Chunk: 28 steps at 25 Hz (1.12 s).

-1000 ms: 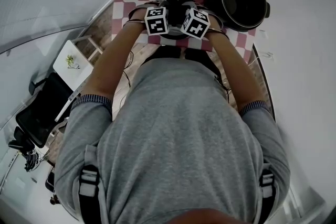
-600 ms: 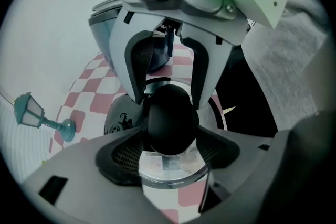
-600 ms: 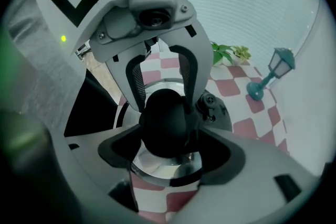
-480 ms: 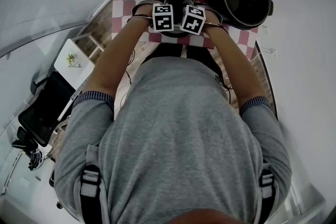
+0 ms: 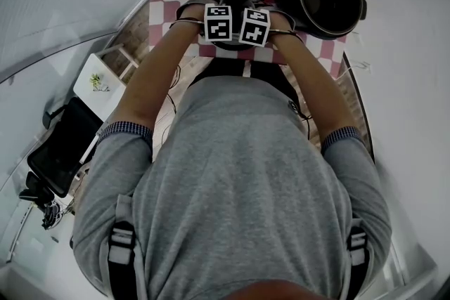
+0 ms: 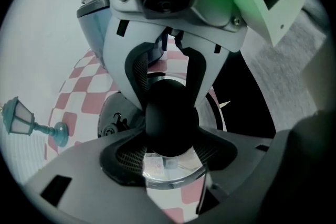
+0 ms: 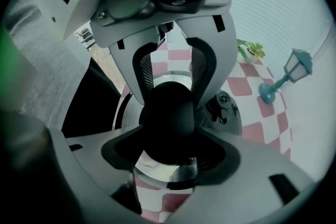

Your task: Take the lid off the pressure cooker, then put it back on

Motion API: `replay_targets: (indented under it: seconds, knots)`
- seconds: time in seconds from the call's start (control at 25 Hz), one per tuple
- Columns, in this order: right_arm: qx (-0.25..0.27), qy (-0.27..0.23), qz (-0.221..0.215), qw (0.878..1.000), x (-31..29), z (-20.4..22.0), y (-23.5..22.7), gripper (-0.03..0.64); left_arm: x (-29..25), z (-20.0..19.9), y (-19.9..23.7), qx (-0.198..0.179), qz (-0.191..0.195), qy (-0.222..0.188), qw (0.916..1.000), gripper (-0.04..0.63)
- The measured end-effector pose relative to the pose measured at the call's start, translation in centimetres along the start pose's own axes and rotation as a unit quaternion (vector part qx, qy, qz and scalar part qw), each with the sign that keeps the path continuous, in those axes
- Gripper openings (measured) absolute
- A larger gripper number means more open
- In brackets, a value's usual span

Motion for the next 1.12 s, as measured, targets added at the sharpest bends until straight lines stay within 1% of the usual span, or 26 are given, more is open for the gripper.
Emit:
replay_targets:
  seconds: [0.52,0.76,1.0,1.12]
  knots:
    - [-0.009,0.003,-0.007,1.0,1.4,-0.6,0.3,0.29,1.4,0.2,-0.4,-0.003,-0.003,-0.01,0.9999,0.296]
    - [-0.019,-0.007,-0.013,1.0,3.8,-1.2,0.7,0.29,3.8,-0.2,-0.7,-0.011,0.009,-0.003,0.9999,0.296]
    - [-0.019,-0.016,-0.003,1.0,6.7,-1.7,0.6,0.291,6.9,-0.7,-0.7,-0.017,0.0,0.003,0.9998,0.296]
    - [-0.023,-0.022,-0.001,0.999,8.5,-2.0,0.6,0.291,8.6,-1.1,-0.7,-0.026,-0.001,0.009,0.9996,0.296]
Point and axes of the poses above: the fingertips, and each gripper's own axes: x backward along the fingers, y to its left, z out of its underside, the point moved 8 cm from there along x, backward along the fingers, and after that the axes turned 8 degrees about y, right-handed, at the moved point
